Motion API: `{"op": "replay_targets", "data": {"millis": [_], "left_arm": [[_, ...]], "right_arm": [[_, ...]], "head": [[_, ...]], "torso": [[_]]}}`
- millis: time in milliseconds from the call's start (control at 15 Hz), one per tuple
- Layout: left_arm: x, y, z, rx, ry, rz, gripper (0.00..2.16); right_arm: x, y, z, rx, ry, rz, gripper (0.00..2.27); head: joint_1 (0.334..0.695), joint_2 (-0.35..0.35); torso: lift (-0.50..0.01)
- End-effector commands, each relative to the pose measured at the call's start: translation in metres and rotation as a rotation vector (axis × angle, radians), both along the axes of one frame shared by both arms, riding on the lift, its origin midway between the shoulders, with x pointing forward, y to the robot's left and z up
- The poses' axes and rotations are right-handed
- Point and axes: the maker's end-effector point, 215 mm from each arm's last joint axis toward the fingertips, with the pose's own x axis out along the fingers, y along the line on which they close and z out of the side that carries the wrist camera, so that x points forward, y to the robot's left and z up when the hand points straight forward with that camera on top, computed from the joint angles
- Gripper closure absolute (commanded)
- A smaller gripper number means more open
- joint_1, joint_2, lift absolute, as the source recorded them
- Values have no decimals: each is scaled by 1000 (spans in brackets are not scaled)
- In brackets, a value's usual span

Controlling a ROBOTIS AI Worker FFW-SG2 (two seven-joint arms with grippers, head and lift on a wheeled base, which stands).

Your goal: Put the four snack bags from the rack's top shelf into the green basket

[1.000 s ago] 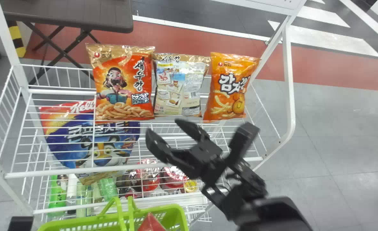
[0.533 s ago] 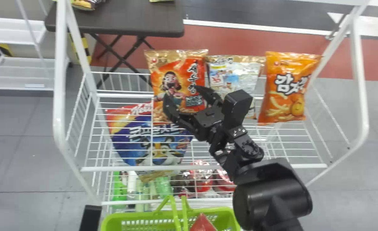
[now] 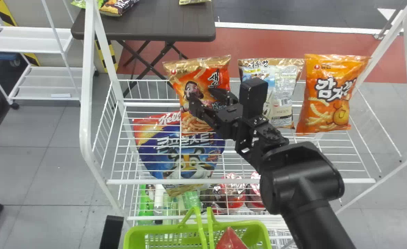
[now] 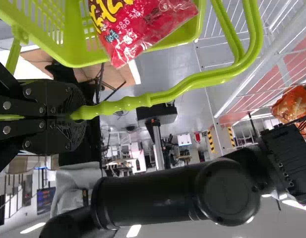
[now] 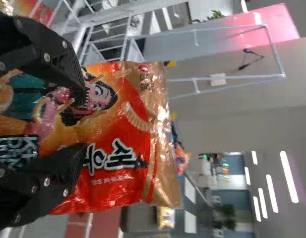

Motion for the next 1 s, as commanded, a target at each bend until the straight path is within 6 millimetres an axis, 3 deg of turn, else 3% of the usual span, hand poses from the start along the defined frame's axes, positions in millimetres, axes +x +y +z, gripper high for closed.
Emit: {"op": "replay_targets", "data": {"millis": [0, 333, 533, 867, 933], "left_arm": [[1, 0, 0, -1, 0, 1, 2145], [1, 0, 0, 0, 0, 2, 2145], [2, 0, -1, 1, 0, 5, 2145], [0, 0, 0, -2, 3, 2, 2145], [0, 0, 0, -1, 5, 4, 2145]], "right_arm": [[-3, 5, -7, 0, 38, 20, 2172], [-14, 7, -7, 29, 38, 23, 2219], [-22, 9, 8, 52, 6, 26, 2219], [-29, 7, 15, 56, -12, 14, 2216], [-34, 5, 22, 66, -31, 9, 2115]], "head": [[695, -38], [695, -31], [695, -29], [695, -32], [695, -33]], "torso": [[0], [0], [0], [0], [0]]}}
